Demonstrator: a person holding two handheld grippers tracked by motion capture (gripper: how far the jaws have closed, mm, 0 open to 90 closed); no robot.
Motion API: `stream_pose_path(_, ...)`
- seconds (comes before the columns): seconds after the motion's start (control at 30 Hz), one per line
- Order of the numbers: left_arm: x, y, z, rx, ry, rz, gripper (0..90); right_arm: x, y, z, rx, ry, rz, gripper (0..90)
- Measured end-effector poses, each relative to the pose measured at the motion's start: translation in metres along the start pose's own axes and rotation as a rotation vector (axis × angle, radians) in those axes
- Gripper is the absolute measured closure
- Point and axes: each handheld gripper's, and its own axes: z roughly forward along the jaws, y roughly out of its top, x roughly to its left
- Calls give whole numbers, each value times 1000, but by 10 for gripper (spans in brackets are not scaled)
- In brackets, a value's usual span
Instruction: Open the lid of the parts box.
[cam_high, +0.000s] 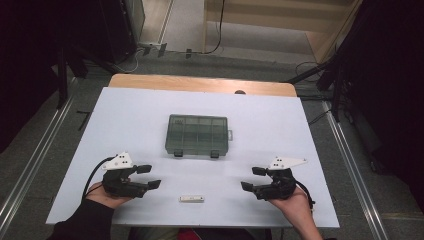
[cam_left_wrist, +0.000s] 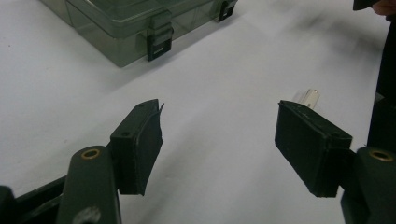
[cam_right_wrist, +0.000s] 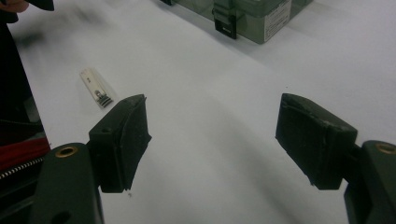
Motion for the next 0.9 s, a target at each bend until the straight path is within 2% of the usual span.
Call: stream_pose_path(0.9, -1, 0, 2, -1, -7, 2, 280, -2, 0, 0, -6, 17, 18, 267)
